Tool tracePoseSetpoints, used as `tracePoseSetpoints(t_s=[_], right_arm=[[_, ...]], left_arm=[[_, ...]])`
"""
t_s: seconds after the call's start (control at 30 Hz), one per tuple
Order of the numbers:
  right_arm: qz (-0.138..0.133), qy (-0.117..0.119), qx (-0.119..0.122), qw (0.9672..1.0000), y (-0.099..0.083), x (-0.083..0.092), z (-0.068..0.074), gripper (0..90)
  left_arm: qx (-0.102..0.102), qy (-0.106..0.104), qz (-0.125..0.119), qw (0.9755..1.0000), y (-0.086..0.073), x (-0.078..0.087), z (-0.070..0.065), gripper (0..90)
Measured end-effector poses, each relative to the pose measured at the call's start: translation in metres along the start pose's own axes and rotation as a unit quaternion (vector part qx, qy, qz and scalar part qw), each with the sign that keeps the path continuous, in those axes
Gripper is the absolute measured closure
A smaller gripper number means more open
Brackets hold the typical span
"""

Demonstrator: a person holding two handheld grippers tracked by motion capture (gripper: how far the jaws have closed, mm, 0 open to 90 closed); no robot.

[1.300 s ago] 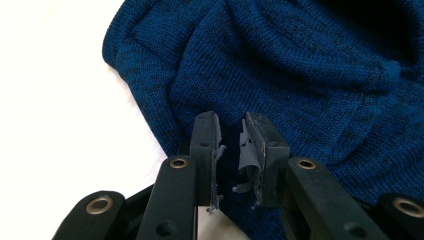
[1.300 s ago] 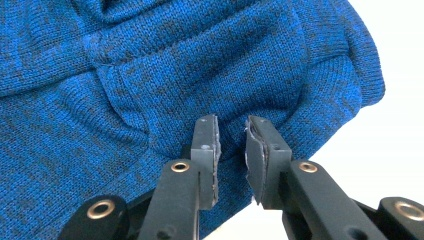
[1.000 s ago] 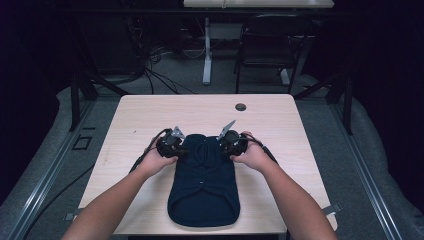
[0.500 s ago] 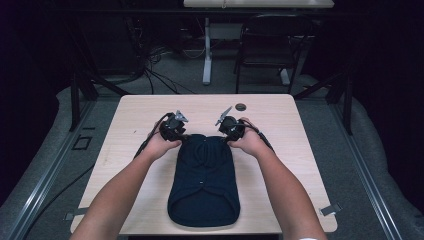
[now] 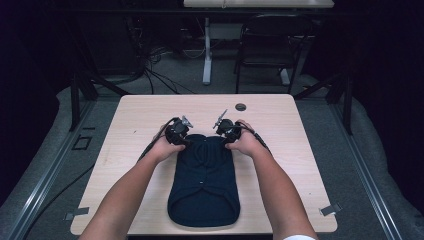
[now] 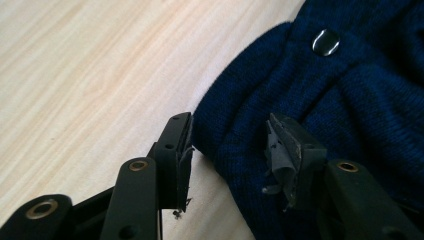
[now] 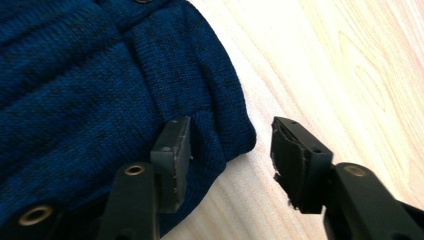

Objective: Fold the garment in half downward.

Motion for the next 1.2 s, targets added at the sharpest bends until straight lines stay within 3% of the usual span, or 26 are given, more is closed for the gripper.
tracePoseSetpoints(t_s=[0.2,0.37,0.6,0.8,1.2], right_arm=[[0.007,0.006,-0.014,0.9999,-0.002,-0.005,0.001,48.0],[0.01,0.019,-0.018,0.9996,-0.002,-0.005,0.005,58.4],[0.018,0.014,0.008,0.9997,0.0,-0.003,0.01,72.1],[0.02,0.014,0.017,0.9996,0.0,0.001,0.011,76.0],[-0.035,0.026,0.024,0.9988,0.009,0.032,0.011,78.7]], left_arm=[[0.013,-0.01,-0.002,0.9999,-0.002,-0.002,0.0,54.6],[0.012,-0.013,-0.003,0.9998,-0.002,-0.001,-0.002,61.6],[0.004,-0.007,0.007,0.9999,-0.001,0.0,-0.005,69.6],[0.009,-0.013,0.008,0.9998,0.001,0.004,-0.005,76.0],[-0.004,-0.013,-0.027,0.9996,0.015,0.031,-0.003,78.5]])
Point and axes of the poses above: each handheld gripper's, and its own axes: x roughly backward along the jaws, y roughly out of its top, z roughly to its left, the point moved 8 cm from there along -x, roughly forward along the jaws, and after that the axes turned 11 degrees about -z, right-handed, at the moved point
